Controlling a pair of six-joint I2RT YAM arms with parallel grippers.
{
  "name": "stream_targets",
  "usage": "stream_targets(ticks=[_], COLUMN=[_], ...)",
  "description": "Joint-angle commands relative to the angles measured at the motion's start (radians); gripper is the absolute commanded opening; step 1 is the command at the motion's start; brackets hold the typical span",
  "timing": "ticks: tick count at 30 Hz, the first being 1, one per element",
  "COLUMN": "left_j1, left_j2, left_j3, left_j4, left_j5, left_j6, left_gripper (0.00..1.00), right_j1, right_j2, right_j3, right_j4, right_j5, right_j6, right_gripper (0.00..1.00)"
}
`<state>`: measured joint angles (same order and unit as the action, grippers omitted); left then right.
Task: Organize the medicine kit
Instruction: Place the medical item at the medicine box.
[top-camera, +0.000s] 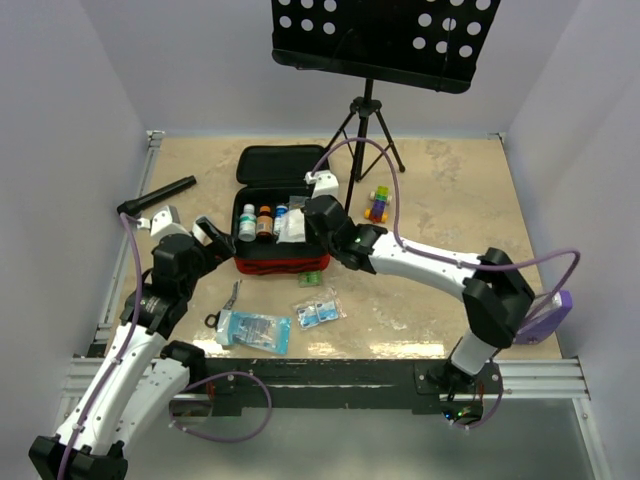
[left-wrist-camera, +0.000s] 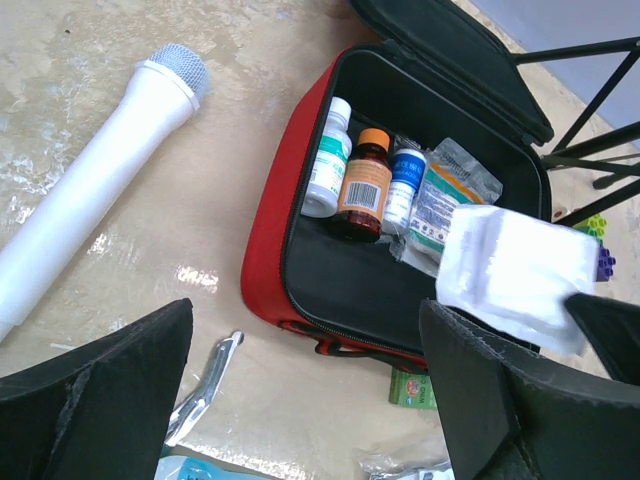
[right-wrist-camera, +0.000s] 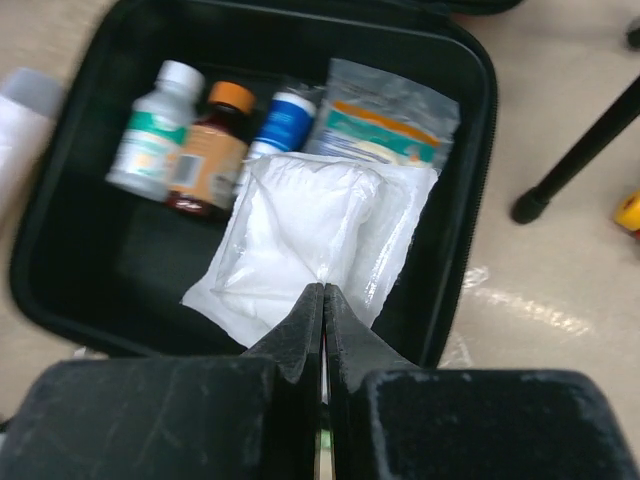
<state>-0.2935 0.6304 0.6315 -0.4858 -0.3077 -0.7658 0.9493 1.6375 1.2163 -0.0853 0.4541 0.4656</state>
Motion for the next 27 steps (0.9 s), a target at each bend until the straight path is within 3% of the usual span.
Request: stream_targets(ticks=[1,18,19,22,23,25,27], left_j1=[0.005,0.005,0.005,0.005,0.005,0.007,0.005], left_j2=[0.005,0.017,0.017,0.023,0.026,0.028,0.026], left_j3=[0.028,-0.019,-0.026,-0.033,-0.033,-0.036,-0.038], left_j4=[0.047,0.079,0.085,0.090,0.093,0.095,0.098], left_j5=[0.025,0.027,0.028,0.036,0.039,0.042,0.047], left_j6=[0.028,0.037,0.036,0.033,0.033,0.031,0.030], left_gripper=[0.99,0.99,0.99,0.99,0.99,0.99,0.99], right_j1=[-0.049,-0.150,-0.150,-0.150,-0.150,-0.150,-0.146], right_j2=[0.067,0.352,0.357,0.355,0.345,0.312,0.266], right_j3=[0.055,0.196,0.195,0.190,0.184,0.172,0.155], right_j4=[0.077,0.121,0.127,0.130,0.136,0.140,0.140], right_j5=[-0.006,0.043,0.040,0.049,0.052,0.070,0.081], right_j6=[-0.105,-0.188,-0.197,-0.194,-0.188,-0.170,-0.156], right_gripper=[0.00,0.00,0.04,0.40,0.47,0.56,0.59])
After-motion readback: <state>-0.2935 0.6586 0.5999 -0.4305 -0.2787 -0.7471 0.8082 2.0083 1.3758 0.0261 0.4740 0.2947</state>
